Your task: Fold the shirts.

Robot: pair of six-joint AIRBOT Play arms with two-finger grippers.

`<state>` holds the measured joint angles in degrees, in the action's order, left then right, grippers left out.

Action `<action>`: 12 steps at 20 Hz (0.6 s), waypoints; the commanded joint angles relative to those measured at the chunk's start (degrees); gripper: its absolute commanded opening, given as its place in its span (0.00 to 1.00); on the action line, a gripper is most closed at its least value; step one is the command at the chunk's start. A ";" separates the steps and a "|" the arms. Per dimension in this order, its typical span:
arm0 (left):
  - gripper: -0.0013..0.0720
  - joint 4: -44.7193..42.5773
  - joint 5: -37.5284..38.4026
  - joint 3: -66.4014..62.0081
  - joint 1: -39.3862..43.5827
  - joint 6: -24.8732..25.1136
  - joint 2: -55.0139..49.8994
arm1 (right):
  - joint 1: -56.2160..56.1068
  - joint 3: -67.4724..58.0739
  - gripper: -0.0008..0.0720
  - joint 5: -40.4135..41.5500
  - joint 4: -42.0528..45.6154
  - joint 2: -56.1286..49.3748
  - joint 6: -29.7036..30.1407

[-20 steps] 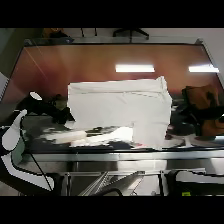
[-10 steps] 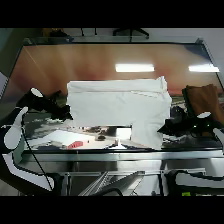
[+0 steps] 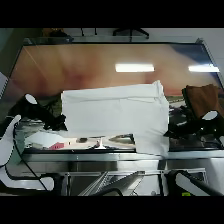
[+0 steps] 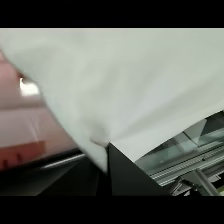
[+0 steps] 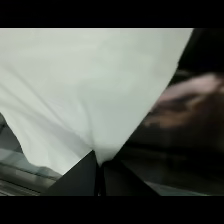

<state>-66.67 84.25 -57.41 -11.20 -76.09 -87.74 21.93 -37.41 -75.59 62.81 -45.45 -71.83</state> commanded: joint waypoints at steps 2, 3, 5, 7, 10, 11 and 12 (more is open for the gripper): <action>0.03 -2.82 -1.68 9.22 -4.79 -0.57 8.09 | 0.76 -0.63 0.04 0.72 3.89 8.41 -0.17; 0.04 -1.64 -1.75 8.26 -5.64 -0.68 9.01 | 0.72 -2.10 0.04 1.57 -0.94 8.55 3.34; 0.04 1.20 -1.99 4.00 -5.97 -0.68 9.42 | 0.68 -5.55 0.04 3.98 -13.00 7.10 12.11; 0.04 4.76 -3.80 -0.94 -4.83 -0.72 9.29 | 0.68 -9.03 0.04 7.08 -21.90 3.15 17.53; 0.03 5.38 -7.87 -8.50 -2.01 -1.44 6.75 | -0.33 -15.23 0.04 11.17 -32.11 -6.67 24.41; 0.04 5.31 -8.57 -11.13 -0.96 -1.51 4.59 | -1.40 -16.90 0.04 13.09 -35.23 -10.34 26.82; 0.03 5.33 -9.57 -13.40 -0.15 -1.51 2.10 | -2.49 -18.14 0.04 15.10 -38.07 -13.64 29.03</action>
<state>-62.54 78.11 -64.49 -13.43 -77.28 -81.78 21.32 -51.03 -66.04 36.51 -50.96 -51.13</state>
